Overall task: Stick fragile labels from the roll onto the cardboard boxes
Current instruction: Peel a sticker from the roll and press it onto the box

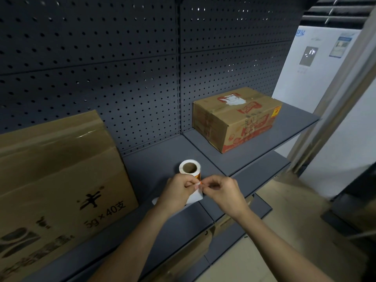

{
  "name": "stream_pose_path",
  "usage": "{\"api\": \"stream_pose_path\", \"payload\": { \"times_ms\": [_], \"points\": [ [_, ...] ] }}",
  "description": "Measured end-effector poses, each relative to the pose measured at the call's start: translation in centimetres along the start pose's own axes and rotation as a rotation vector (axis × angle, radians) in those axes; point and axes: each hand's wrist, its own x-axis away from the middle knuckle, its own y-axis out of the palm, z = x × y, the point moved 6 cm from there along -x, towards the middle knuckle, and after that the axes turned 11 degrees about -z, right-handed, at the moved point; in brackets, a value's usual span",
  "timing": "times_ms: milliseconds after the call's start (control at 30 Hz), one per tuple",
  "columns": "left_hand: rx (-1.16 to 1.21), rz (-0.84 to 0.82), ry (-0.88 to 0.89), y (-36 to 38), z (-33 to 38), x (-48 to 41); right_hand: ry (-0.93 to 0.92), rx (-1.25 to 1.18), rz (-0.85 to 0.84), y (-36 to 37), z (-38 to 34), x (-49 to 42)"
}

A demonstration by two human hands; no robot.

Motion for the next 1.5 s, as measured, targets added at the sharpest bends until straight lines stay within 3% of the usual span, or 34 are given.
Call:
{"api": "stream_pose_path", "payload": {
  "times_ms": [333, 733, 967, 1300, 1500],
  "points": [
    [-0.051, 0.023, -0.017, 0.0, 0.4, 0.0, 0.022, 0.019, -0.005, -0.4, 0.0, 0.5],
    [-0.272, 0.167, -0.164, -2.0, -0.6, 0.4, 0.246, -0.236, 0.257, -3.7, 3.3, 1.7],
    [-0.251, 0.171, -0.156, -3.5, -0.7, 1.2, 0.202, -0.255, 0.321, -4.6, 2.2, 2.5],
    [0.324, 0.225, -0.063, -5.2, 3.2, 3.9, -0.072, -0.224, 0.385, -3.3, -5.8, 3.0],
    [0.761, 0.223, -0.123, -6.1, 4.6, 5.6, -0.410, 0.216, 0.345, -1.0, -10.5, 3.5]
  ]
}}
